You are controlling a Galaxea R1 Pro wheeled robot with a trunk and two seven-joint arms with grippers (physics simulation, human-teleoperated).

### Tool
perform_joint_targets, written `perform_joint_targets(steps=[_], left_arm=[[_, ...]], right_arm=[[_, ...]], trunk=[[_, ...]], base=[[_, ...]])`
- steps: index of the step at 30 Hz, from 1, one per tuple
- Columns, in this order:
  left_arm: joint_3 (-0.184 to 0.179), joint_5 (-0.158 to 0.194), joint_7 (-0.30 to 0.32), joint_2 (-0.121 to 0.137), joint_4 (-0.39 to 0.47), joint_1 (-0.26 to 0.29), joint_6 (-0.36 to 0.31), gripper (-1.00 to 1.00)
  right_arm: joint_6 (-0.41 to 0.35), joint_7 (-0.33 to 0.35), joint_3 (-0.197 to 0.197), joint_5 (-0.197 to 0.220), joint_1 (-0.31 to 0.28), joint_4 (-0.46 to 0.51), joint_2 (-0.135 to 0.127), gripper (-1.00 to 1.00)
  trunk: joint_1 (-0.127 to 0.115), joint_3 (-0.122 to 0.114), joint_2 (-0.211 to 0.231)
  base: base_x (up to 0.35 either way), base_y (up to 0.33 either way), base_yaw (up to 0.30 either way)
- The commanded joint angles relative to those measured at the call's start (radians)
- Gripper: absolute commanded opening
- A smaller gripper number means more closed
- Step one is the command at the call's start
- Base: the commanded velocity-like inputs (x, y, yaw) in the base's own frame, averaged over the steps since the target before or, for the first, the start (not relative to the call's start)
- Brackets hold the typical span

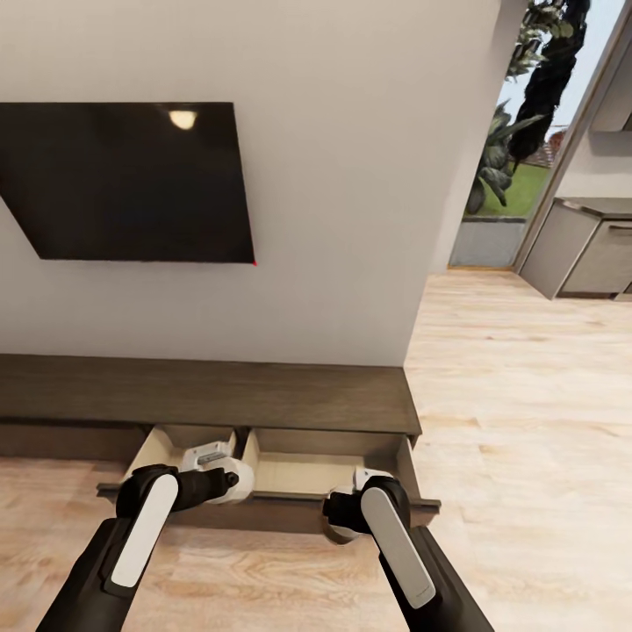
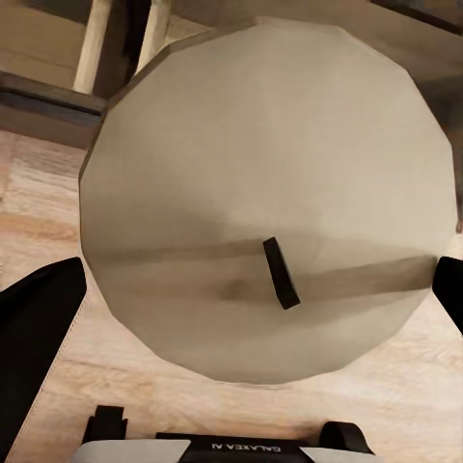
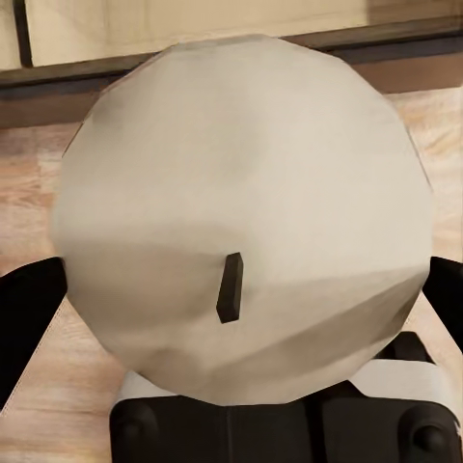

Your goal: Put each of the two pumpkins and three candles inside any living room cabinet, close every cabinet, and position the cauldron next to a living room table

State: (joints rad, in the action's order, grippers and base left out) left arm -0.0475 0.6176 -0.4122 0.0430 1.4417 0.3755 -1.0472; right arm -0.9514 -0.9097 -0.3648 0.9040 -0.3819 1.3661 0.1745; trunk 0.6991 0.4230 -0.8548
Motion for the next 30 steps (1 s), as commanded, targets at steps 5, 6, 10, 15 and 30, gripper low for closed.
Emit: perform_joint_targets(steps=[5, 6, 10, 15, 30], left_arm=[[0.0, 0.002, 0.001, -0.002, 0.0, 0.0, 0.0, -1.0], [0.0, 0.002, 0.002, -0.003, 0.0, 0.0, 0.0, -1.0], [-0.023, 0.002, 0.001, -0.005, 0.0, 0.0, 0.0, -1.0], [-0.07, 0.001, 0.001, -0.008, -0.004, 0.003, 0.0, -1.0], [-0.089, -0.011, 0.001, -0.009, -0.006, 0.016, 0.004, -1.0]], right_arm=[[-0.001, 0.004, 0.001, 0.001, 0.0, 0.017, 0.0, -1.0], [-0.003, 0.007, 0.003, 0.001, 0.0, 0.022, 0.0, -1.0], [-0.005, 0.021, 0.005, 0.003, -0.008, 0.029, 0.0, -1.0], [-0.006, 0.027, 0.006, 0.003, -0.053, 0.028, 0.0, -1.0], [0.049, 0.035, -0.068, 0.003, -0.09, -0.031, 0.0, -1.0]], trunk=[[0.0, 0.0, 0.0], [0.0, 0.0, 0.0], [0.0, 0.0, 0.0], [0.0, 0.0, 0.0], [0.0, 0.0, 0.0]], base=[[0.117, 0.035, 0.0], [0.033, 0.009, 0.0], [0.011, 0.003, 0.0], [0.001, 0.0, 0.0], [0.007, 0.0, 0.0]])
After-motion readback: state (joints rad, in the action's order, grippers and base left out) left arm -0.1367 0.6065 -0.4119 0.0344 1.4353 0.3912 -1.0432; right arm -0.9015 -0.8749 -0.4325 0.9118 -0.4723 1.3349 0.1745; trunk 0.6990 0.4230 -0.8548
